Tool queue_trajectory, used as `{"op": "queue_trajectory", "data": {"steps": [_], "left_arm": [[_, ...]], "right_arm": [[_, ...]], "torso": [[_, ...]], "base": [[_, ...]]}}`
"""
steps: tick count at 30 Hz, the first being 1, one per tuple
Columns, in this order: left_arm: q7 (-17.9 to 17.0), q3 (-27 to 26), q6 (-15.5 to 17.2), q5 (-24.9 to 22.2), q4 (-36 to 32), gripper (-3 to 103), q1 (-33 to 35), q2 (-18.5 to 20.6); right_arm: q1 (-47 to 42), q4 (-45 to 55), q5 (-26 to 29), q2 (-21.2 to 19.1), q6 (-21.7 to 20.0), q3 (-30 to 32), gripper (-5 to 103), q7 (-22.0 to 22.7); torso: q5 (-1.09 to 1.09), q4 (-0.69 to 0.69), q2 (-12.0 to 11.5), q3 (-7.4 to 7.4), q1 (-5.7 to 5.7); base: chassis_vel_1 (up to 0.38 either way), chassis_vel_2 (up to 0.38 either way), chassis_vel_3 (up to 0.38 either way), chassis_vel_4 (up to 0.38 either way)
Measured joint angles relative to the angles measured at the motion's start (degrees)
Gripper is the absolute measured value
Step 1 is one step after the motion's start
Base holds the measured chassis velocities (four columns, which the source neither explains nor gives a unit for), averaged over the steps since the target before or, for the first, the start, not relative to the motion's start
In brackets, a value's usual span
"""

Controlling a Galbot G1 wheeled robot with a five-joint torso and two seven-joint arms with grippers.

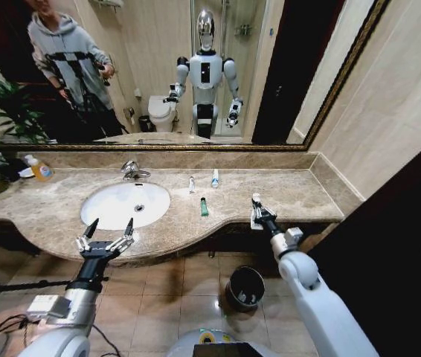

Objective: Pick up the trash from the sink and place it in the trash bin.

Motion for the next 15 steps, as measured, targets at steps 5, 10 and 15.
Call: {"op": "queue_trajectory", "data": {"steps": [5, 10, 15], "left_arm": [[0.0, 0.0, 0.0, 0.0, 0.0, 100, 0.0, 0.0], [0.0, 0.0, 0.0, 0.0, 0.0, 100, 0.0, 0.0], [0.0, 0.0, 0.0, 0.0, 0.0, 100, 0.0, 0.0]], "right_arm": [[-6.3, 1.2, -2.7, 2.2, 3.3, 2.0, 1, -1.5], [-13.0, -2.0, -6.4, 6.4, 8.5, 3.3, 1, -3.4], [-18.9, -9.3, -8.6, 8.4, 12.8, 2.6, 1, -4.9]], "torso": [[0.00, 0.01, 0.0, 0.00, 0.00], [0.01, 0.01, 0.0, 0.00, 0.00], [-0.01, -0.01, 0.0, 0.00, 0.00]], "base": [[0.000, 0.000, 0.000, 0.000], [0.000, 0.000, 0.000, 0.000], [0.000, 0.000, 0.000, 0.000]]}}
